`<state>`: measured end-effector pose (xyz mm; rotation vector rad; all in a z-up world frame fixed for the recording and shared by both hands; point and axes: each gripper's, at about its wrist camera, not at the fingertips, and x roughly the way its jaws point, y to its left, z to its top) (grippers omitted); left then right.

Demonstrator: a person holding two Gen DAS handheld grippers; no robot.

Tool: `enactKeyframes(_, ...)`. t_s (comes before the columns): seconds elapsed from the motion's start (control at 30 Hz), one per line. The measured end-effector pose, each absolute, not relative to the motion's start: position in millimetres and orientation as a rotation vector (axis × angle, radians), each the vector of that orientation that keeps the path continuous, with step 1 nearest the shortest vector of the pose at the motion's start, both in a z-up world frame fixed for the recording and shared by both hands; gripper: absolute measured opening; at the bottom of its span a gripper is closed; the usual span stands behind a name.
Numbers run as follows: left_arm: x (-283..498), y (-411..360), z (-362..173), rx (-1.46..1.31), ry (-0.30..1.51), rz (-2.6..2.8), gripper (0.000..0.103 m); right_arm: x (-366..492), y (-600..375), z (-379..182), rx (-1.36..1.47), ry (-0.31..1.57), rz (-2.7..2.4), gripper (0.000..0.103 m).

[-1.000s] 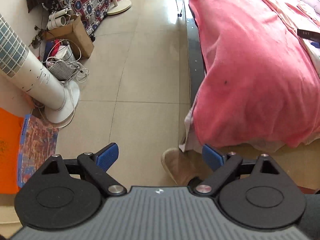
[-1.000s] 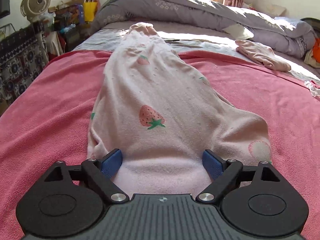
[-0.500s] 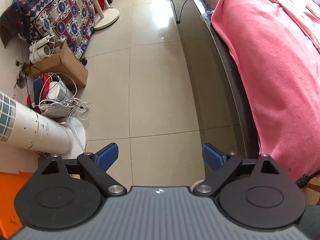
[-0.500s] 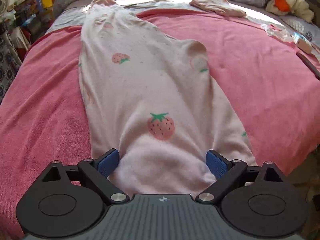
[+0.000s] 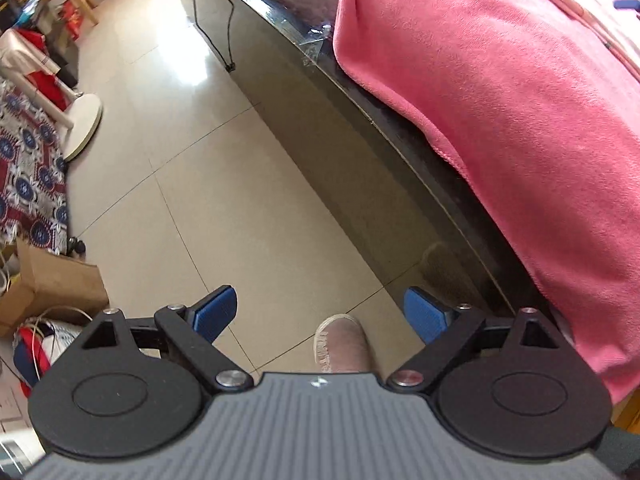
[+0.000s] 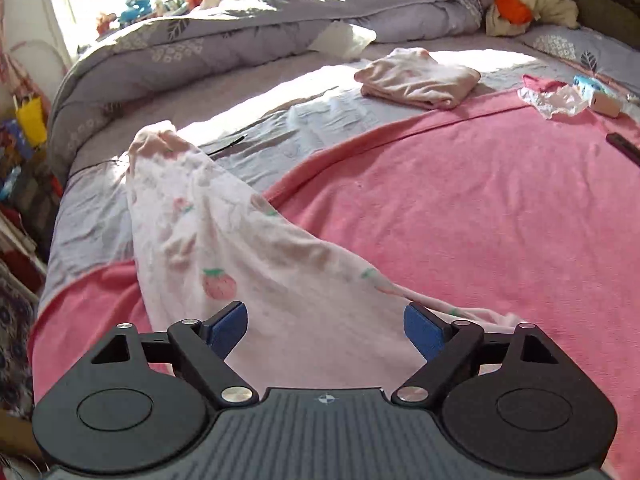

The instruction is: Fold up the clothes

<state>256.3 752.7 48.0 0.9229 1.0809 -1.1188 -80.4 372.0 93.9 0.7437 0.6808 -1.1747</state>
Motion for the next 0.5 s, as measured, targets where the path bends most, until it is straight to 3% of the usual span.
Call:
enactKeyframes(0.13,289.8,735.8,52.0,0.976,1.05,-1.217,0.093,-57.1,388.1,57.3,0.63,0.821,-1.216,0.084)
enactKeyframes(0.2,309.0,733.0,53.4,0.999,1.043,-1.227,0.093,-83.1,418.9,54.9,0.675,0.79,-1.294,0.091)
enactKeyframes(0.5,383.6,706.7,62.6,1.03,0.988,-1.165,0.093,-187.2,546.6,69.5,0.906,0.795,-1.616,0.095)
